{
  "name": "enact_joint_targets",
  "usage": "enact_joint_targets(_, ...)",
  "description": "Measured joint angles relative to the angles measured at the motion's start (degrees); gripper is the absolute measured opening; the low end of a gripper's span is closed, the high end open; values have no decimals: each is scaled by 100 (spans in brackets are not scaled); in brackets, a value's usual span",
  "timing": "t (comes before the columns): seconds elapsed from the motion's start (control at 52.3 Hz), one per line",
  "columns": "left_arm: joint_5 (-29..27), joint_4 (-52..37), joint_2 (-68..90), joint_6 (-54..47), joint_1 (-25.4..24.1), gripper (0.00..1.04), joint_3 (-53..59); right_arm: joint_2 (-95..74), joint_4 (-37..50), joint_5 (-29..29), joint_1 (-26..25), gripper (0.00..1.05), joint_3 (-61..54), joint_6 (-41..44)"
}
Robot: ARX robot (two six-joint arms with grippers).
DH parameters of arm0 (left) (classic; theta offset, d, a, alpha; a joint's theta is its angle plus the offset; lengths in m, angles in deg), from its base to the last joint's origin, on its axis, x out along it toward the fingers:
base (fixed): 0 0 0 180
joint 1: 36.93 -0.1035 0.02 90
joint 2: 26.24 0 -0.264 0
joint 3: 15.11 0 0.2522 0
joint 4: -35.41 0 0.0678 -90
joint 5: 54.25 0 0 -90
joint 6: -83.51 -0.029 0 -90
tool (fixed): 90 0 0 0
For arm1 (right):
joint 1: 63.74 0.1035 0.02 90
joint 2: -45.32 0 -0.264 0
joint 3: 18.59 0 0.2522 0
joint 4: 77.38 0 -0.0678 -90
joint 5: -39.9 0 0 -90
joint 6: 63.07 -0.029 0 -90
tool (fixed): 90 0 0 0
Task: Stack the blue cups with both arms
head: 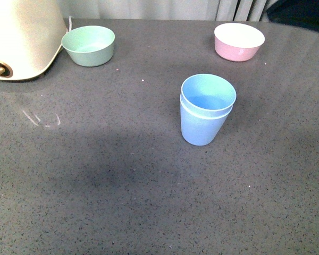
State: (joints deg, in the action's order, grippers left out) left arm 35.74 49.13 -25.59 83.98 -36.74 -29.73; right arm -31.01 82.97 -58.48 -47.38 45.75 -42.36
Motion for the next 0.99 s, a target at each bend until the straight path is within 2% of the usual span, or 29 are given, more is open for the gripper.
enact_joint_targets(0.096,0,0,0,0,0,96,0,909,761,487,-435,96,-798,-787)
enact_joint_targets(0.248,2,0,0,0,0,96,0,2291,1167,1408,-382,96,-1871,-1840)
enact_joint_targets(0.439,0,0,0,0,0,96,0,2573,1325,1676,-282,94,-2216,-2236)
enact_joint_targets(0.497,0,0,0,0,0,96,0,2649,2564,2022,-299,82,-2712,-2170)
enact_joint_targets(0.573,0,0,0,0,0,96,0,2946,3429,1956,-461,65,-3257,-2124)
enact_joint_targets(0.86,0,0,0,0,0,96,0,3921,3418,1434,-999,2,-4207,-2107)
enact_joint_targets(0.917,0,0,0,-2,0,96,0,4050,3370,1386,-1056,2,-4293,-2085)
enact_joint_targets(0.994,2,0,0,0,0,96,0,4251,3268,940,-1373,2,-4406,-2090)
